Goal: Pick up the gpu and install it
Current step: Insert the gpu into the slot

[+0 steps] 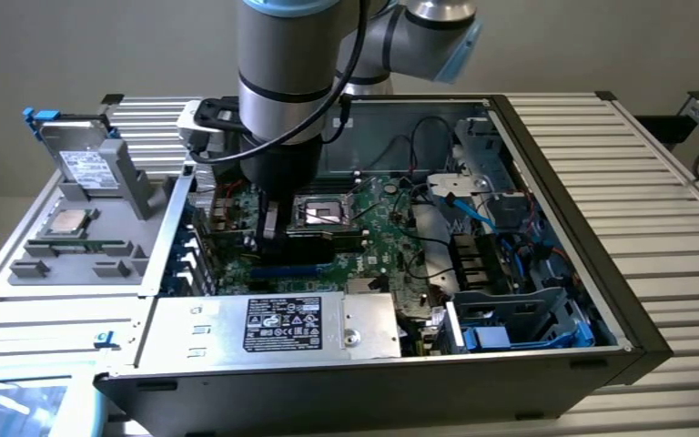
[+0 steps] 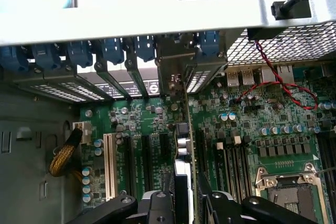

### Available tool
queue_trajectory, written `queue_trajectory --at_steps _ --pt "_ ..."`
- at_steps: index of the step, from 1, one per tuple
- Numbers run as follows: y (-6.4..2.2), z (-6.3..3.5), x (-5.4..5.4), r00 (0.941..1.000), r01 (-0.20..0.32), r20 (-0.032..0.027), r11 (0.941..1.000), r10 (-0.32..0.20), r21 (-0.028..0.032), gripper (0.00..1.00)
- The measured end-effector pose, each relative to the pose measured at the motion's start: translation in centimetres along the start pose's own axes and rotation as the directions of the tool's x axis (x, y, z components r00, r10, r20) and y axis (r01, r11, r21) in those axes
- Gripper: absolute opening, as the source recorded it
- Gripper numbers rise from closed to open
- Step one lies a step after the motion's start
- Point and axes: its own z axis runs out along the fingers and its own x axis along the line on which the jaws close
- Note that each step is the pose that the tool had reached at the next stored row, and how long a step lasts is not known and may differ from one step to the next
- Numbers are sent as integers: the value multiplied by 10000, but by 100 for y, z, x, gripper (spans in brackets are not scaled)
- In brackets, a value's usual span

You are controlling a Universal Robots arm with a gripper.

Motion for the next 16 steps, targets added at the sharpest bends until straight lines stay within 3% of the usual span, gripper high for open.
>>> queue_trajectory --at_steps 16 --pt "-18 2 -4 10000 5 -3 10000 -5 -6 28"
